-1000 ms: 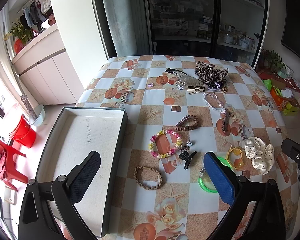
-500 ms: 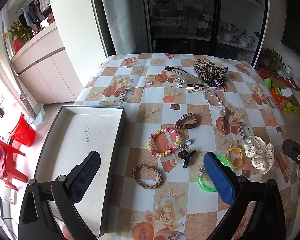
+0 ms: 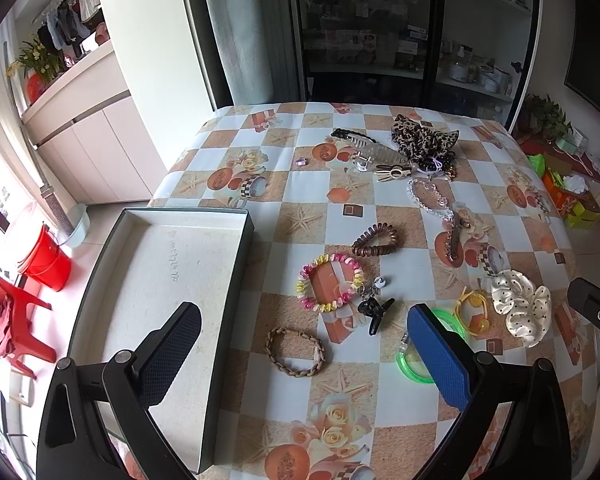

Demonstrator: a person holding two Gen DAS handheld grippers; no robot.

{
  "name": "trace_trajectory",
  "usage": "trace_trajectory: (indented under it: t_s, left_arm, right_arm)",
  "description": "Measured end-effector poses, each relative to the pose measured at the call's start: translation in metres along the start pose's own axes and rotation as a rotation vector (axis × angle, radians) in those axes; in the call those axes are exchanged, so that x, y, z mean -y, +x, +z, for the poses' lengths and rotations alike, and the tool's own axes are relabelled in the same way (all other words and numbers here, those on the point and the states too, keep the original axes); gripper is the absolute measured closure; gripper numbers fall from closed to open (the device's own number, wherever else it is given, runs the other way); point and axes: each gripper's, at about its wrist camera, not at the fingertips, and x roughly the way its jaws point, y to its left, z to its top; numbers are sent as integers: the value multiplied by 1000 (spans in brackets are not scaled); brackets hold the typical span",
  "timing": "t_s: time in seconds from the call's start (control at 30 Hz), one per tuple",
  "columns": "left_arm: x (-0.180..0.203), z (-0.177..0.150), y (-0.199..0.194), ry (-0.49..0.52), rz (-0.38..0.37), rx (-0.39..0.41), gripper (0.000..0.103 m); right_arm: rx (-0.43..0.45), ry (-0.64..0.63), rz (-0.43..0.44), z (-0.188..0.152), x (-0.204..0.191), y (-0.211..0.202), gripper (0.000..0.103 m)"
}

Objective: Organize jewelry

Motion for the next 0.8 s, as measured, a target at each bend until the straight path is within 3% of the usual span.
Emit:
trace_trajectory:
  t_s: [0.8]
  left_arm:
    - [0,1,3,-1,-1,-4,0]
  right_arm:
    - [1,2,2,-3,-1,7,0]
